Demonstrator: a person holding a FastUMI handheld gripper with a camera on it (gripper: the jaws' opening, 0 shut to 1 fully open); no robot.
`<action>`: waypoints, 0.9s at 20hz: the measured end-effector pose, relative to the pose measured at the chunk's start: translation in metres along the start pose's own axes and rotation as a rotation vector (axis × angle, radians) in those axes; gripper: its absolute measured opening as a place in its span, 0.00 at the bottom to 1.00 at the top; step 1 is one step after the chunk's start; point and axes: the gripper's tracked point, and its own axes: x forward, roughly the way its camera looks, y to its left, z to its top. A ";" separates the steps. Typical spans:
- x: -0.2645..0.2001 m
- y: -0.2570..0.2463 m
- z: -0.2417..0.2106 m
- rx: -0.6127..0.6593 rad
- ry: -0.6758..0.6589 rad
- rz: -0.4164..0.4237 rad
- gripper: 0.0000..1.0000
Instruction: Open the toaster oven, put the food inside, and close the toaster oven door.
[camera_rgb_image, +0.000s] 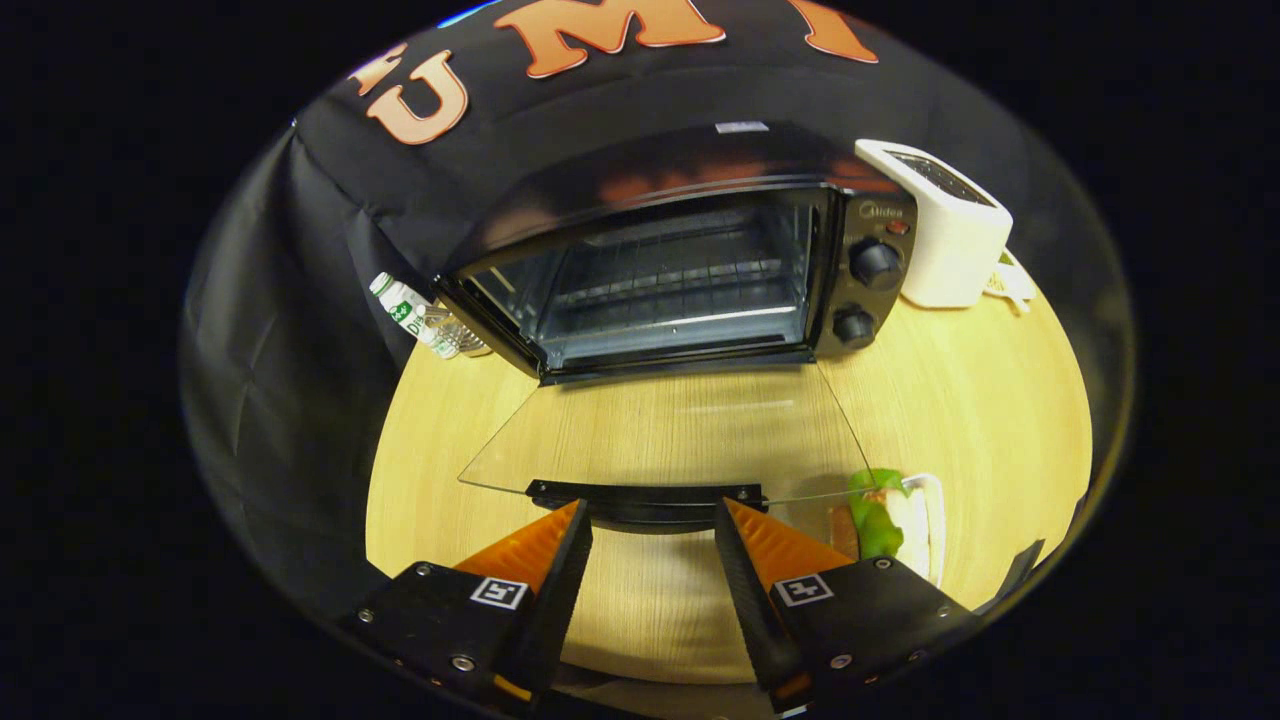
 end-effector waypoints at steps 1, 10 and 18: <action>0.005 -0.001 -0.003 0.014 0.012 0.008 0.75; 0.046 -0.011 -0.034 0.037 0.111 -0.014 0.76; 0.008 -0.006 -0.017 0.039 0.044 0.040 0.89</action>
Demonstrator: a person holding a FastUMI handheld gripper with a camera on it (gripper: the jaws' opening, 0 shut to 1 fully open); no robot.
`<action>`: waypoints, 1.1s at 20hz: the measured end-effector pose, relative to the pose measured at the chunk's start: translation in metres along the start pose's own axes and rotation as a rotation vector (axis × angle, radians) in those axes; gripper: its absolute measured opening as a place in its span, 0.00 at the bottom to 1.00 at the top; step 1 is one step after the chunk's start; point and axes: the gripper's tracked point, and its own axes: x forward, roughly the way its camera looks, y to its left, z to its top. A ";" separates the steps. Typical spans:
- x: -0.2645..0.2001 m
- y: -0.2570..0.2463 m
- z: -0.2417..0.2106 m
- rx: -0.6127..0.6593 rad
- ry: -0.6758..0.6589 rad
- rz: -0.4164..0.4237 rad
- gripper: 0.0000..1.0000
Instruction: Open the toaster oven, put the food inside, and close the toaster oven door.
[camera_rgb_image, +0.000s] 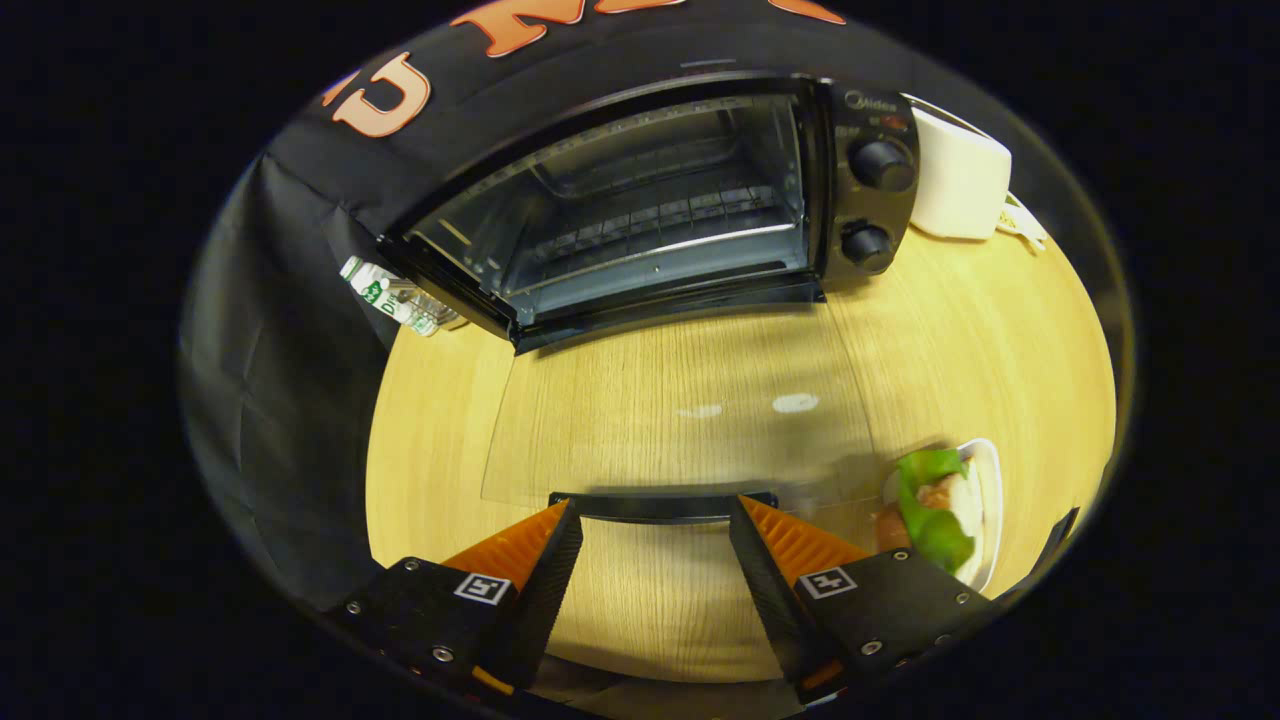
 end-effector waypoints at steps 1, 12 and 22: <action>-0.014 0.001 0.005 -0.011 -0.021 0.014 0.94; -0.086 -0.104 0.002 -0.136 -0.117 -0.272 0.95; -0.036 -0.129 -0.030 -0.264 -0.013 -0.389 0.91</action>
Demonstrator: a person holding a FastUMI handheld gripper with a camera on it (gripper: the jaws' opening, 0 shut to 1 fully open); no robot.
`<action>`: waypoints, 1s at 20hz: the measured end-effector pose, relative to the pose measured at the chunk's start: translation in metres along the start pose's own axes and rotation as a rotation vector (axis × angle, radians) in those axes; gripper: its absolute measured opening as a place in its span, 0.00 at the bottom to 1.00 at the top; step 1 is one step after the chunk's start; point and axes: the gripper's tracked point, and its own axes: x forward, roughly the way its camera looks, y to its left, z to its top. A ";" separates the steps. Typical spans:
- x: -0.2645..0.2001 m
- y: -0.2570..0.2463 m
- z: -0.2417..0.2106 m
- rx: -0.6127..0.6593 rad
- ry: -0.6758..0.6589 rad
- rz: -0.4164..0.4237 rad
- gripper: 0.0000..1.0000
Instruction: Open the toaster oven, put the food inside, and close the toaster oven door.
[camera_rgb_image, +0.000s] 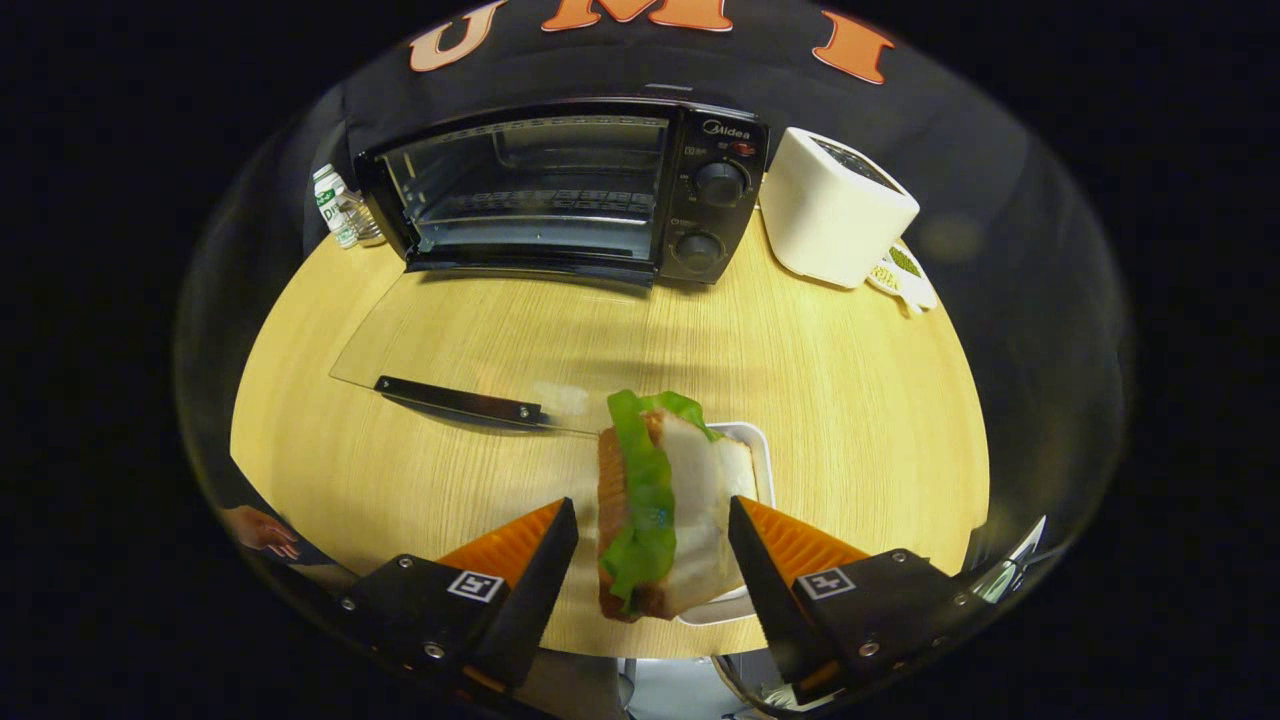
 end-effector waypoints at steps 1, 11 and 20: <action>0.001 -0.004 0.001 0.007 -0.001 -0.014 0.85; -0.018 -0.032 0.014 0.160 -0.006 0.051 0.40; -0.050 -0.038 0.043 0.491 -0.061 0.267 0.33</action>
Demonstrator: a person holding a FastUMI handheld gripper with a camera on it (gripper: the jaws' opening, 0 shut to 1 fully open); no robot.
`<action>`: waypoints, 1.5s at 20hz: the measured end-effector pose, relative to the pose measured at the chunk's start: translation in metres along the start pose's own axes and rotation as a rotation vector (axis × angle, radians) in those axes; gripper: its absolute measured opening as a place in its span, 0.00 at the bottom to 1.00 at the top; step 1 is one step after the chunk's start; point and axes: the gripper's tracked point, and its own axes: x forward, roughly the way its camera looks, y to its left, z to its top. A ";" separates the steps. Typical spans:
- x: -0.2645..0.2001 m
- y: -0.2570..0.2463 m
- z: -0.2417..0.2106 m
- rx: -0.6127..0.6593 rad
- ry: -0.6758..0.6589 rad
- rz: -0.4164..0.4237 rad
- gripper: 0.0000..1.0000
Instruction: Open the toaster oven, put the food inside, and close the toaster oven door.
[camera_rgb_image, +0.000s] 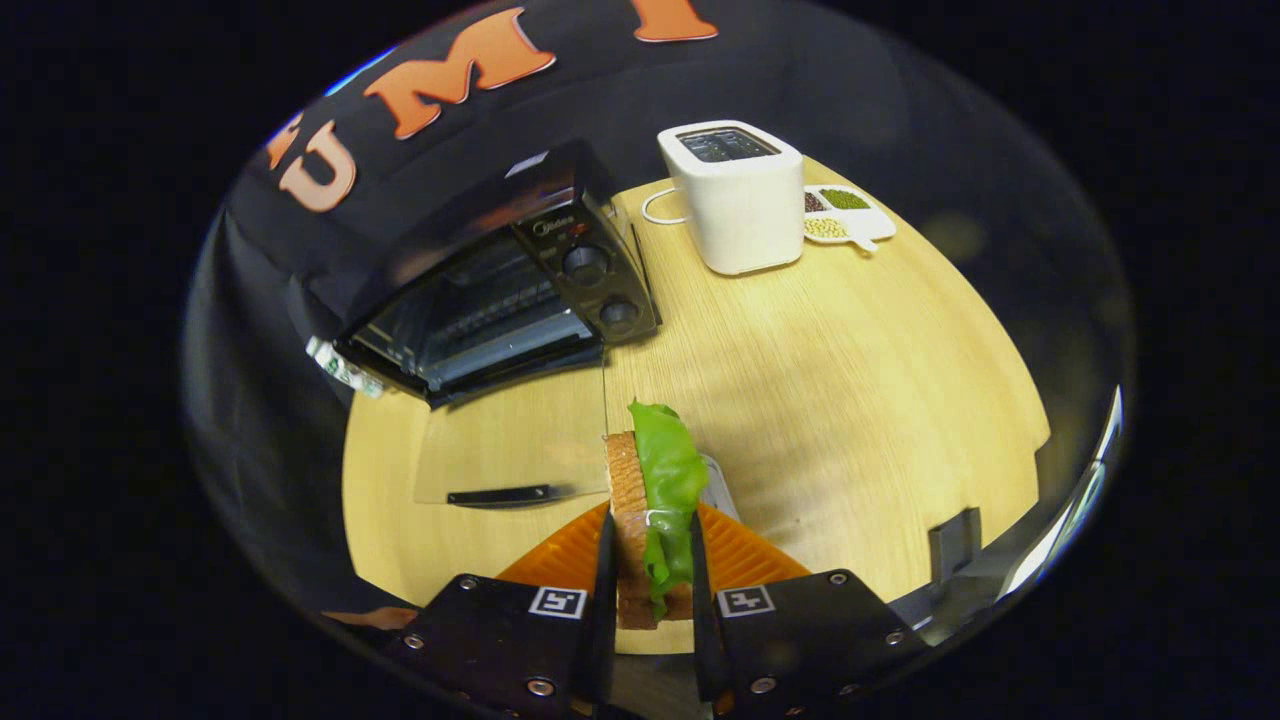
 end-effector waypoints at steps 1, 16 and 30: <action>-0.004 0.008 0.004 0.048 -0.011 0.041 0.33; 0.033 0.151 0.045 0.494 -0.108 0.556 0.33; 0.128 0.210 0.093 0.678 -0.226 0.662 0.33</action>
